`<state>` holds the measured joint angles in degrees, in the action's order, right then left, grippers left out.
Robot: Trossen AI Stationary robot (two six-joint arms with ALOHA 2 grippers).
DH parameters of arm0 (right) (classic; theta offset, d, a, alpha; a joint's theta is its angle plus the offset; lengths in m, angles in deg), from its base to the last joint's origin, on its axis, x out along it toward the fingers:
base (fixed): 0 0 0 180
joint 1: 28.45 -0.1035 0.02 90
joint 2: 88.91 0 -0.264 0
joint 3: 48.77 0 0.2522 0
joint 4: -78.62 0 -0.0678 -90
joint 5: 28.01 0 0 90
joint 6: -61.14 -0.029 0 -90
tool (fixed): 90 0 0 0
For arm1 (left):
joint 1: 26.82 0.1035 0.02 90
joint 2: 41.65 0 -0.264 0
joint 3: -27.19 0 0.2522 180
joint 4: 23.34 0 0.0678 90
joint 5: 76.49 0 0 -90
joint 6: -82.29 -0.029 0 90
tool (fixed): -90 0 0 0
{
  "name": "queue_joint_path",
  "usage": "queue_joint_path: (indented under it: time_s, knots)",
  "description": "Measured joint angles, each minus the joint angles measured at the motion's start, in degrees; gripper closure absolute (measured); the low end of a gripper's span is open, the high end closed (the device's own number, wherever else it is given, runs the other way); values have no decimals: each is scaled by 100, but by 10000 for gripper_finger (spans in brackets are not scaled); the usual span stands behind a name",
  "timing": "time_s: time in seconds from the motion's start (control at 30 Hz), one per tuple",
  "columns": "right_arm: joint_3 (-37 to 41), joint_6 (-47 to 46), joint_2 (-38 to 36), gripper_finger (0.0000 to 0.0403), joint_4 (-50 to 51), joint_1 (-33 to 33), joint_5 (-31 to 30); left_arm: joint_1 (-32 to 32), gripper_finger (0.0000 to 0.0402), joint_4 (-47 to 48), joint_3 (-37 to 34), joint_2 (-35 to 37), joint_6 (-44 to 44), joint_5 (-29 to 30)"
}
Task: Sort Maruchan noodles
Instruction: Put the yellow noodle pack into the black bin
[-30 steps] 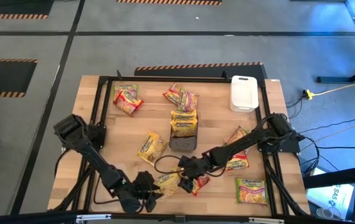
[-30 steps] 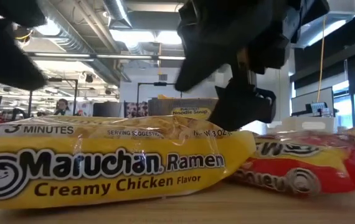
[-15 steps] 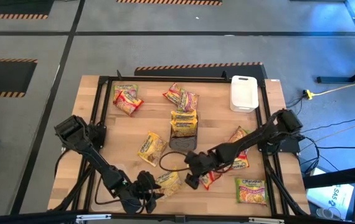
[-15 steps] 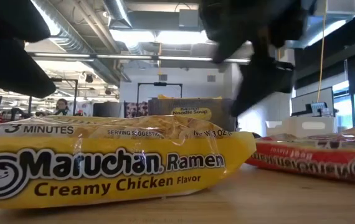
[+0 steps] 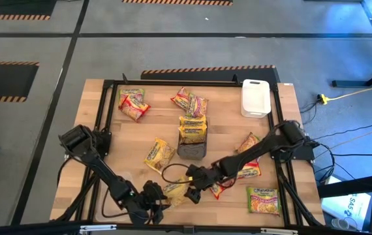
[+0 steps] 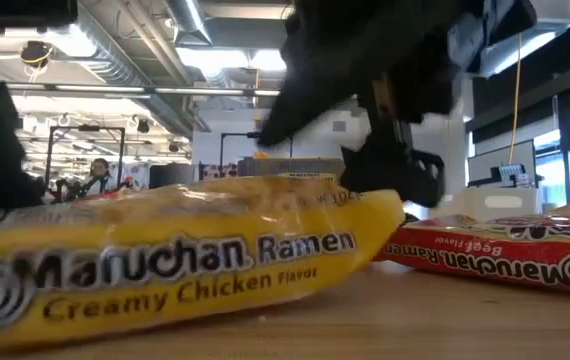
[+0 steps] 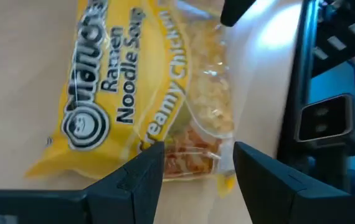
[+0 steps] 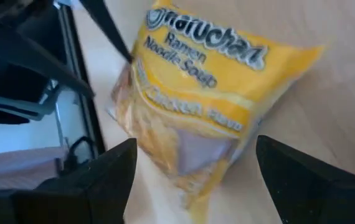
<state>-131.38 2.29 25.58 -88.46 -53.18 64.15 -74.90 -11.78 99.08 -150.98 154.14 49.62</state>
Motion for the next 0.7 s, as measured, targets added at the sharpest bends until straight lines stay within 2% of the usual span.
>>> queue_joint_path:
  time_s: [0.27, 0.53, 0.7]
  knots:
    - [-13, -84, 302, 96, -395, -4, 14, 0, 214, -68, 9, -267, 256, -206]
    - [8, -51, 366, 96, -1364, -2, -1, 25, 214, -102, 9, -292, 131, -215]
    - [8, -40, 421, 96, -1431, -2, -165, 55, 214, -114, 7, -292, 108, -148]
